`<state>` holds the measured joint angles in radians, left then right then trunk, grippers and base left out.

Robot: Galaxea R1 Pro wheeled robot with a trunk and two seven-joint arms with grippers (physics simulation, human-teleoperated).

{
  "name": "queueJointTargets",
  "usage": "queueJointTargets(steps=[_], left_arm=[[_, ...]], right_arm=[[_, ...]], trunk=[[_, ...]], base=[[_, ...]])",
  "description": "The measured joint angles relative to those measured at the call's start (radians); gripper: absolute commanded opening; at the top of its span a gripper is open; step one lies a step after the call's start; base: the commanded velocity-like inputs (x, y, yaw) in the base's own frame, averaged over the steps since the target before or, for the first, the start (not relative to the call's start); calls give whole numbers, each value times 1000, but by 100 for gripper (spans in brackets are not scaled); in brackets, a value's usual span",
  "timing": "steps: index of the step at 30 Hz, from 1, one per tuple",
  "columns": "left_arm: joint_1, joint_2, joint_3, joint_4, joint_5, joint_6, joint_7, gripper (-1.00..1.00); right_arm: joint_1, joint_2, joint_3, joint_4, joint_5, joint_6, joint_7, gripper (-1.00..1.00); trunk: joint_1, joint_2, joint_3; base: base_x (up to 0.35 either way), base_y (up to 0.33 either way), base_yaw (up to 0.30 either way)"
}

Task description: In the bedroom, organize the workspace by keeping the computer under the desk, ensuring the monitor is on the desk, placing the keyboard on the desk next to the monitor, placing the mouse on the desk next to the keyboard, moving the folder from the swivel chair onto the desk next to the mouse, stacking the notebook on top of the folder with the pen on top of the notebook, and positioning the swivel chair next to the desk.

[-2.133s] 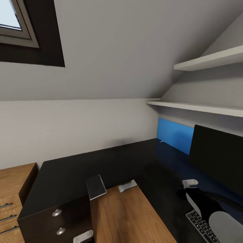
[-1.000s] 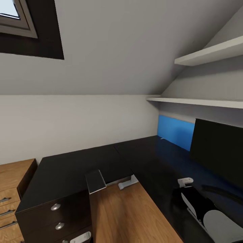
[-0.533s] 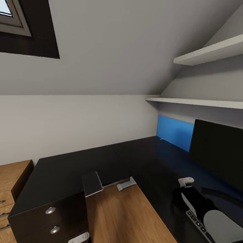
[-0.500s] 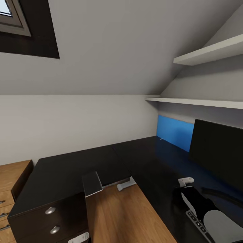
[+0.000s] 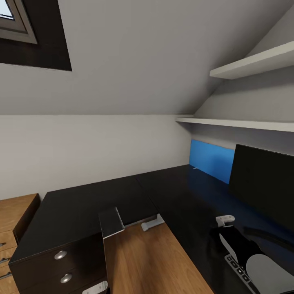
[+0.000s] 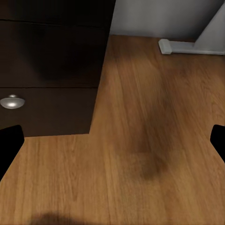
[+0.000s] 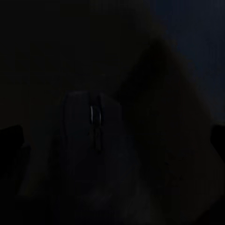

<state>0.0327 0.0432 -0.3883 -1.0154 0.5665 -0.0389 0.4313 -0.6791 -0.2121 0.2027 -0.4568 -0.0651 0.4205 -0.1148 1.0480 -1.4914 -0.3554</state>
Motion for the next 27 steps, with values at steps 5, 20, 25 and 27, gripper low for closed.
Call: queueJointTargets(steps=[5,20,25,27], left_arm=[[0,0,0,0,0,0,0,100],[0,0,1,5,1,0,1,100],[0,0,0,6,2,0,1,100],[0,-1,0,7,2,0,1,100]], right_arm=[[0,0,0,0,0,-1,1,100],[4,2,0,-202,-7,-9,5,100],[32,7,2,-401,-38,111,5,100],[40,10,4,-445,-105,146,5,100]], trunk=[[0,0,0],[0,0,0],[0,0,0],[0,0,0]], base=[[0,0,0],[0,0,0],[0,0,0],[0,0,0]])
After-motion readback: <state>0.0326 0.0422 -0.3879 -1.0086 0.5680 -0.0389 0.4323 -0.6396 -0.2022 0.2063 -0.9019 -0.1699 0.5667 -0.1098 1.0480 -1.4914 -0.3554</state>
